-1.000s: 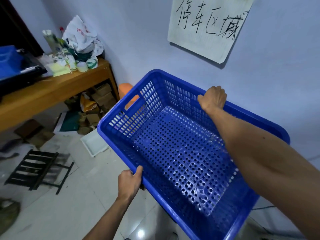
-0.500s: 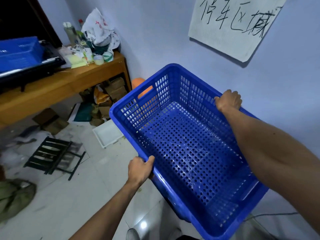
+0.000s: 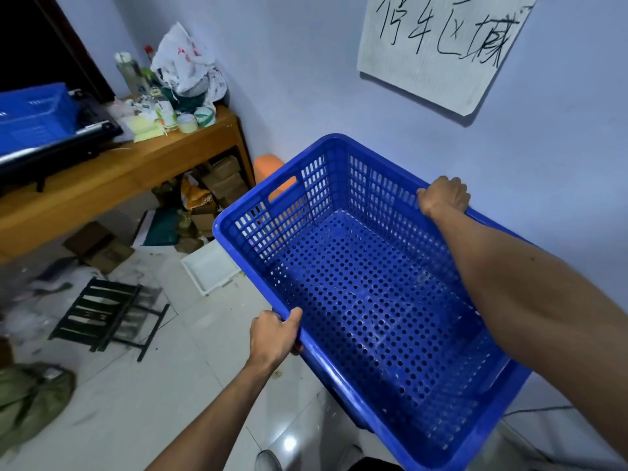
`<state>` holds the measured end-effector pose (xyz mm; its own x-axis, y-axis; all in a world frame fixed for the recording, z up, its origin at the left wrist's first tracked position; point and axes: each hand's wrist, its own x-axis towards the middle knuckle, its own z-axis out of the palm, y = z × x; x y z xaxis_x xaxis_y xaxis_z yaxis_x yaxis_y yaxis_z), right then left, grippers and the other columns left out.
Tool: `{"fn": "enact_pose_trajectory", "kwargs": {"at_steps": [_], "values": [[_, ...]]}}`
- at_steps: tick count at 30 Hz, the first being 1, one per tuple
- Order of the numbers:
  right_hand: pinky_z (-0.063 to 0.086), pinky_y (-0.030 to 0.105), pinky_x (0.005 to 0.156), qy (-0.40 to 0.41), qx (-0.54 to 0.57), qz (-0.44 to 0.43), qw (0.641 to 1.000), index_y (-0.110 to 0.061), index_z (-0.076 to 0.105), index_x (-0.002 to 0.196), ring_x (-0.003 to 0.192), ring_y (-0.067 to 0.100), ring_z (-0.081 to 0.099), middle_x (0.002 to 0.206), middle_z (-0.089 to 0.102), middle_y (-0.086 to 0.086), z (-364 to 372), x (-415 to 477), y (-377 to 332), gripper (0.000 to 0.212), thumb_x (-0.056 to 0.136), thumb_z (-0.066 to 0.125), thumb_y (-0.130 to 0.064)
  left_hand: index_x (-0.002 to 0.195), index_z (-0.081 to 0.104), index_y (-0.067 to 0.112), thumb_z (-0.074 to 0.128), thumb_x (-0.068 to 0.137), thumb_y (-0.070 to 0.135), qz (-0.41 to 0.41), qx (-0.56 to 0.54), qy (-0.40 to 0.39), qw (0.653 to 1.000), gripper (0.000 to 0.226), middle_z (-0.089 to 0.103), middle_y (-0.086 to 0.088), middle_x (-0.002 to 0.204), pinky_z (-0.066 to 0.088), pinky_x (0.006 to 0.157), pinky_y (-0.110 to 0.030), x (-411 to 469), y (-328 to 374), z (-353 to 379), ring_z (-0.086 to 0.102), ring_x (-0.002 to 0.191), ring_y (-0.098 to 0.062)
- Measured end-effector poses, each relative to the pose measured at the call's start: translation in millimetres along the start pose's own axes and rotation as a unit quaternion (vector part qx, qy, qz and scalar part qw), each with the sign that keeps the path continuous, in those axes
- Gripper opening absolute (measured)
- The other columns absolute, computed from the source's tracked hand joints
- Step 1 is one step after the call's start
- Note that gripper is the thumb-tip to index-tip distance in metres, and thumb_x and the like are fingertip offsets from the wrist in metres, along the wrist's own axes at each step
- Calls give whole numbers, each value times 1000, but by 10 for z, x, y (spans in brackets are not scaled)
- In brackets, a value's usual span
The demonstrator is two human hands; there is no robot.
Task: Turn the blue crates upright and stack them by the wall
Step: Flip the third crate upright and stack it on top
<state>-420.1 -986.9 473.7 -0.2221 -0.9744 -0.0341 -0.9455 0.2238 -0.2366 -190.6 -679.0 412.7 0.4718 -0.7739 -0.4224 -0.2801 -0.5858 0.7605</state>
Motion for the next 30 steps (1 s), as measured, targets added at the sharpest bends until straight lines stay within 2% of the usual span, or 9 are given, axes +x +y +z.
{"fn": "enact_pose_trajectory", "kwargs": {"at_steps": [3,6,8,11,14,20,23,25,30], "values": [[41,49,103,-15,9,6,1000,-4,61,115,117,36,48,128,51,17,-16,-16,16,34,96,53,-31,59,72,-7,55,87,27,-26,-30,-8,999,47,70,-14,51,56,61,-27,8,-27,22,70,51,-22],[40,45,105,-20,9,-10,1000,-4,60,114,120,35,46,132,48,18,-11,-37,78,28,94,53,-22,78,70,-18,58,88,26,-60,-102,-31,993,47,71,-26,61,64,68,-41,69,-22,33,68,51,-31],[39,46,106,-27,9,-19,999,-4,60,115,121,36,45,135,45,18,-18,-40,108,29,94,54,-22,84,71,-16,57,88,25,-83,-126,-63,986,44,72,-29,68,65,70,-43,96,-7,30,68,56,-31],[37,49,108,-43,-2,-29,999,-4,58,121,124,36,43,139,42,18,-24,-40,124,35,94,55,-27,81,71,-5,53,87,27,-114,-134,-133,975,38,69,-23,67,64,71,-39,87,24,0,68,62,-28],[36,48,109,-58,-15,-39,997,-3,50,132,127,37,42,143,38,19,-10,-36,181,47,94,54,-30,72,70,0,46,89,29,-105,-85,-181,974,42,68,-22,68,64,75,-37,128,81,-20,71,65,-27],[34,48,110,-108,-49,-79,990,-4,33,147,131,38,40,149,34,19,43,16,351,66,92,52,-37,92,74,-14,42,91,29,-96,-52,-199,974,53,75,-30,87,64,80,-39,244,117,36,76,73,-28],[32,49,113,-145,-58,-85,984,-6,24,152,137,38,35,155,27,19,27,2,421,74,93,52,-41,77,74,-5,42,93,30,-75,-36,-197,977,50,74,-24,74,64,81,-42,269,148,80,73,66,-27],[32,48,114,-165,-58,-86,981,-6,19,154,140,38,32,158,21,17,-4,-55,412,79,94,52,-45,69,69,3,43,92,32,-69,-28,-197,978,46,70,-19,68,65,77,-39,298,157,92,71,63,-25],[30,49,116,-216,-28,-119,969,-10,9,158,147,36,23,164,10,13,119,-384,261,85,95,54,-45,69,67,3,44,92,34,-71,-14,-213,974,46,69,-17,67,62,65,-32,352,225,118,72,60,-25]]}}
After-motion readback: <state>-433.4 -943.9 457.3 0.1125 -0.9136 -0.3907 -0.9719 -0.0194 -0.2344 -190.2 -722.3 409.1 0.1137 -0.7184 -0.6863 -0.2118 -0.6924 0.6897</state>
